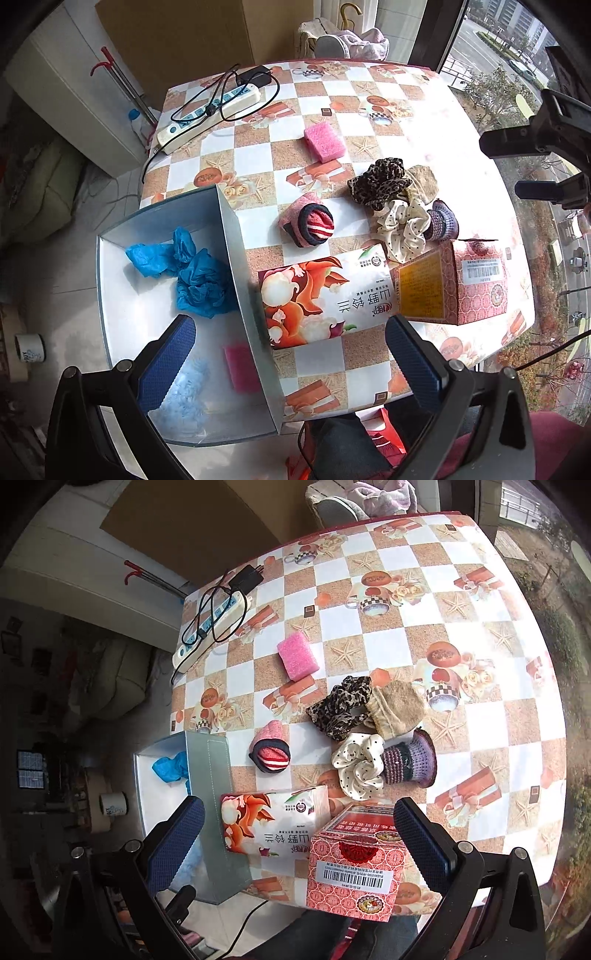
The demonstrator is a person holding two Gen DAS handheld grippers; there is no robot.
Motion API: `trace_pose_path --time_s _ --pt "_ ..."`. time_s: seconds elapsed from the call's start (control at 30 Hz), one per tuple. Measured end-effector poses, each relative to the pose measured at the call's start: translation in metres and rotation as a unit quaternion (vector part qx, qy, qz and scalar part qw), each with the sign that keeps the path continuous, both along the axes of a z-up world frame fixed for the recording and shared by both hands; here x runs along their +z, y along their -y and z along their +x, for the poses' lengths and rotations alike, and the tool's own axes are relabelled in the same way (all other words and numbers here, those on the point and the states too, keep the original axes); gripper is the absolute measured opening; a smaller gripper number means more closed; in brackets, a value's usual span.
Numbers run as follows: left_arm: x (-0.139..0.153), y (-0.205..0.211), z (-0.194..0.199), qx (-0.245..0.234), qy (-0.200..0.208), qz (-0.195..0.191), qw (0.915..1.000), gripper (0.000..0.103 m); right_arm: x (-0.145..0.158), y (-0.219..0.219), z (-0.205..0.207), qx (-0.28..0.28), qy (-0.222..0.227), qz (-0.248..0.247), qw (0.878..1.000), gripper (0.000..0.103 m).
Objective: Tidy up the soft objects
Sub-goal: 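Withdraw both tools from the box and move toward the remaining items, then grasp the pink-and-black sock with the left tool while the right tool grasps the purple knitted hat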
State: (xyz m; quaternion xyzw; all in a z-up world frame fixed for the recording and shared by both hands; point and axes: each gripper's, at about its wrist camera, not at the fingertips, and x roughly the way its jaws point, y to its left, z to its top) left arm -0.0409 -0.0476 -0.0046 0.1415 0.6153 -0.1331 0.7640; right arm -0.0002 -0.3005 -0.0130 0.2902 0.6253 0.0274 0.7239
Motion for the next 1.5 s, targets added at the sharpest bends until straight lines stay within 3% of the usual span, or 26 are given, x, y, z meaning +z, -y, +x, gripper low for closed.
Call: trace_pose_path --time_s 0.2,0.4,0.6,0.83,1.1,1.17,1.37,1.5 --pt "-0.020 0.016 0.026 -0.013 -0.027 0.005 0.9995 0.103 -0.020 0.045 -0.011 -0.031 -0.034 -0.025 0.999 0.103" --pt "-0.041 0.042 0.056 -0.035 -0.046 0.017 0.9982 0.103 -0.049 0.054 0.000 0.005 -0.068 -0.040 0.997 0.103" --pt "-0.080 0.072 0.090 -0.055 -0.067 0.067 0.9940 0.103 -0.095 0.059 0.011 0.036 -0.113 -0.057 0.991 0.103" --pt "-0.133 0.091 0.114 -0.066 -0.099 0.118 0.9858 0.103 -0.155 0.063 0.018 0.029 -0.164 -0.029 0.986 0.103" --pt "-0.179 0.092 0.129 -0.044 -0.146 0.135 0.9791 0.103 -0.205 0.046 0.035 0.074 -0.184 0.008 0.980 0.103" --pt "-0.185 0.089 0.132 -0.029 -0.157 0.127 0.9789 0.103 -0.209 0.054 0.030 0.062 -0.184 0.013 0.981 0.103" --pt "-0.197 0.079 0.142 0.009 -0.177 0.102 0.9788 0.103 -0.209 0.118 0.004 -0.018 -0.198 -0.037 0.979 0.103" --pt "-0.202 0.078 0.149 0.014 -0.182 0.093 0.9787 0.103 -0.195 0.135 -0.006 -0.040 -0.168 -0.024 0.985 0.103"
